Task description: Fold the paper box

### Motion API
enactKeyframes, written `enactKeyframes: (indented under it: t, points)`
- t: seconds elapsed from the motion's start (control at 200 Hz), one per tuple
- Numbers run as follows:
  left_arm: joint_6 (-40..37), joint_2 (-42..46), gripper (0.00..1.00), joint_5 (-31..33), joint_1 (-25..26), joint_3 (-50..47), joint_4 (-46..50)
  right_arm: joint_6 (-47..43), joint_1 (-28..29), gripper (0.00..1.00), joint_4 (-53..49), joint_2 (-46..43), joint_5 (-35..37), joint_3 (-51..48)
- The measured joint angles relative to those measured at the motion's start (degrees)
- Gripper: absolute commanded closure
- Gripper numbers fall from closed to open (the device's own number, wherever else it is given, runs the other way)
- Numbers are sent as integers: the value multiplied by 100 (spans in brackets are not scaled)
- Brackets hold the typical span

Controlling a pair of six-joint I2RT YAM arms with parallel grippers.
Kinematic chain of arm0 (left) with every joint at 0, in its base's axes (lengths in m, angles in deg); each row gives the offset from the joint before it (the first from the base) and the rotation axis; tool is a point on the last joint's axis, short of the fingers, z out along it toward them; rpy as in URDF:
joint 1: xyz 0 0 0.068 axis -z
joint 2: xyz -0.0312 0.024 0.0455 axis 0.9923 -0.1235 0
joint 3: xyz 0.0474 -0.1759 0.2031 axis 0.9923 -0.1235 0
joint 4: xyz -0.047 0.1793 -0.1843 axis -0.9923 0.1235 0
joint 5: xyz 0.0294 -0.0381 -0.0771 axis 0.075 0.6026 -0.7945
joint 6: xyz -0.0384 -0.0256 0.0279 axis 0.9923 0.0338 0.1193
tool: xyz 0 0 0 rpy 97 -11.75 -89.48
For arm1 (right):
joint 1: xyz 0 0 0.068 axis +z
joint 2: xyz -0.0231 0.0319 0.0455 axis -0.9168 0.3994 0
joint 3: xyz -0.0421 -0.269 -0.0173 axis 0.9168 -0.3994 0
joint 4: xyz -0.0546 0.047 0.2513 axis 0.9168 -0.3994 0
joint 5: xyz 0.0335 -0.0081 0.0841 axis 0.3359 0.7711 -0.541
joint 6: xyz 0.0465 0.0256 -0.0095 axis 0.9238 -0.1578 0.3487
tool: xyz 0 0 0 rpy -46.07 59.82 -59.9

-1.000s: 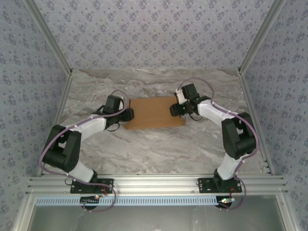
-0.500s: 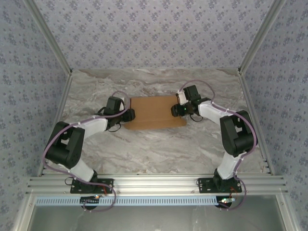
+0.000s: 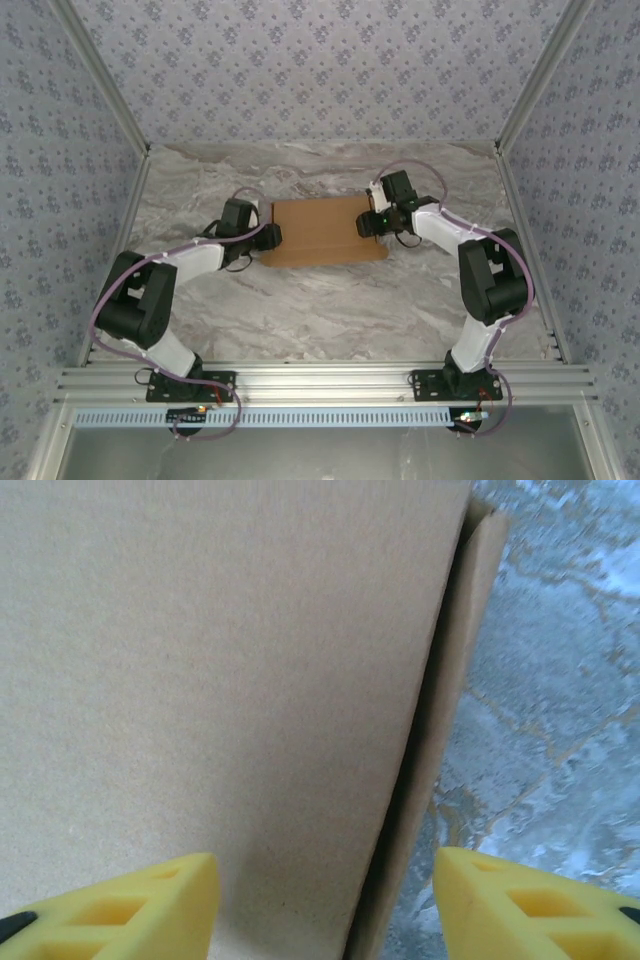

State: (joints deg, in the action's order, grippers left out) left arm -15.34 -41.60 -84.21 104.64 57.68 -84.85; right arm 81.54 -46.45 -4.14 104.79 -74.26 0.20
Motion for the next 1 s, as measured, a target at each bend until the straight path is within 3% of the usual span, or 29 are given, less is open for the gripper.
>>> enactKeyframes:
  t: [0.23,0.46,0.73,0.999]
  points:
    - [-155,212,35,195,-35,227,275,-46,168,32,-105,-721,258,22]
    - [-435,85,33,-313,-369,901,297,-42,1161,30,-144,-1971,195,-837]
    - [-1233,-1290,32,-970,-437,2632,715,133,1956,30,-247,-2323,-538,-1788]
    - [-1792,-2953,34,-1714,-439,4800,2044,431,2109,31,297,-1508,-1088,-2109]
